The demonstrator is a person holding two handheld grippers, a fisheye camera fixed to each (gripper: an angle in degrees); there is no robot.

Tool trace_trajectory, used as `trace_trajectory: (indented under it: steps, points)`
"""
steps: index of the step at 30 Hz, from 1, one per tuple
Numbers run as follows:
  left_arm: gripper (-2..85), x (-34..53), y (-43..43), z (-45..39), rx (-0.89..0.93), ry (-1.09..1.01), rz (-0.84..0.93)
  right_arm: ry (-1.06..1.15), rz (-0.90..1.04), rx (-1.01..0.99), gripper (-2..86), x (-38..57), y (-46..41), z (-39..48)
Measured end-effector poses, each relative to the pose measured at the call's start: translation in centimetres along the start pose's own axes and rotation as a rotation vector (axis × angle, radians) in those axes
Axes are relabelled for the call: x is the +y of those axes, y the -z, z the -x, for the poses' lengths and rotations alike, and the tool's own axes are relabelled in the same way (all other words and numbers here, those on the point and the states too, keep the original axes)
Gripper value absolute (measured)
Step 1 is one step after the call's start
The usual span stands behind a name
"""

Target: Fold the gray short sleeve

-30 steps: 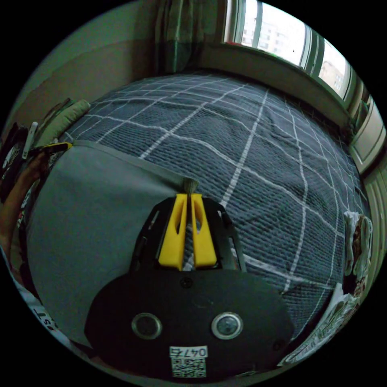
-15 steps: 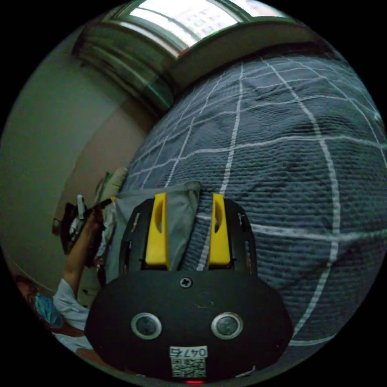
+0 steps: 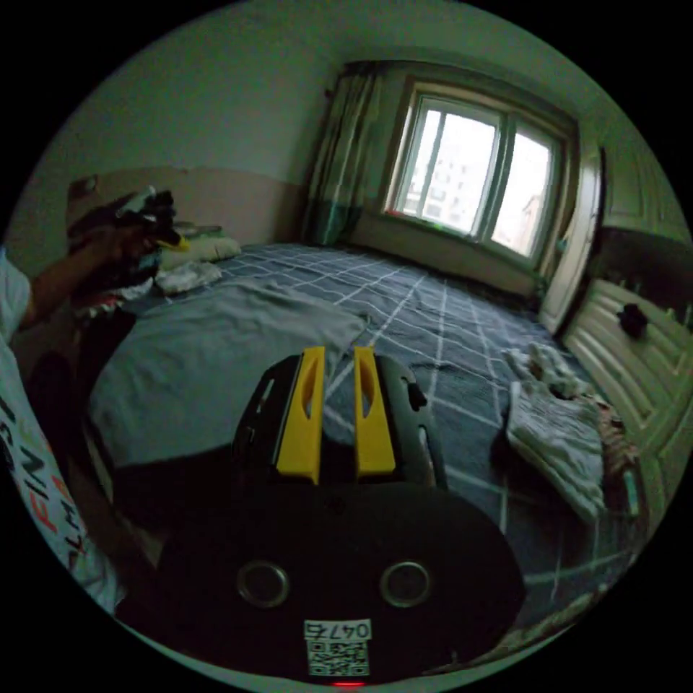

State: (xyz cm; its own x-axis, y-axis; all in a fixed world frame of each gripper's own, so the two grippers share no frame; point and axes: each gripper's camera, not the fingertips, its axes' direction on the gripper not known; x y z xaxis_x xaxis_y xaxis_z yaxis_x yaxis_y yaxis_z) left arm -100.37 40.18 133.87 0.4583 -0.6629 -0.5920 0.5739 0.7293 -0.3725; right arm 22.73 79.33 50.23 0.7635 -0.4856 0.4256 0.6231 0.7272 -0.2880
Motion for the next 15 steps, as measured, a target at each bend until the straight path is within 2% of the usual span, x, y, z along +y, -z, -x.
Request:
trace_trajectory:
  steps: [3, 5, 8, 10, 13, 15]
  points:
    - [6.6, 9.5, 6.6, -1.3, -0.048, 0.027, -0.113, 0.099, 0.039, 0.145, 2.5, 5.1, 6.3, 8.9]
    - [6.4, 16.1, 11.2, -0.5, -0.16, 0.146, -0.179, 0.128, 0.069, 0.087, 3.3, 6.9, 8.9, 13.5]
    - [7.7, 22.2, 15.3, 1.0, -0.293, 0.28, -0.175, 0.148, 0.049, -0.158, 4.3, 7.0, 12.3, 20.6]
    - [10.0, 24.6, 16.8, 1.6, -0.317, 0.324, -0.141, 0.245, -0.045, -0.316, 5.1, 5.7, 14.9, 27.2]
    - [12.1, 27.2, 18.6, 2.7, -0.317, 0.403, -0.142, 0.362, -0.094, -0.429, 6.2, 4.0, 16.8, 35.7]
    - [11.7, 28.2, 18.9, 3.9, -0.272, 0.458, -0.151, 0.356, -0.1, -0.512, 6.4, 3.0, 17.6, 40.0]
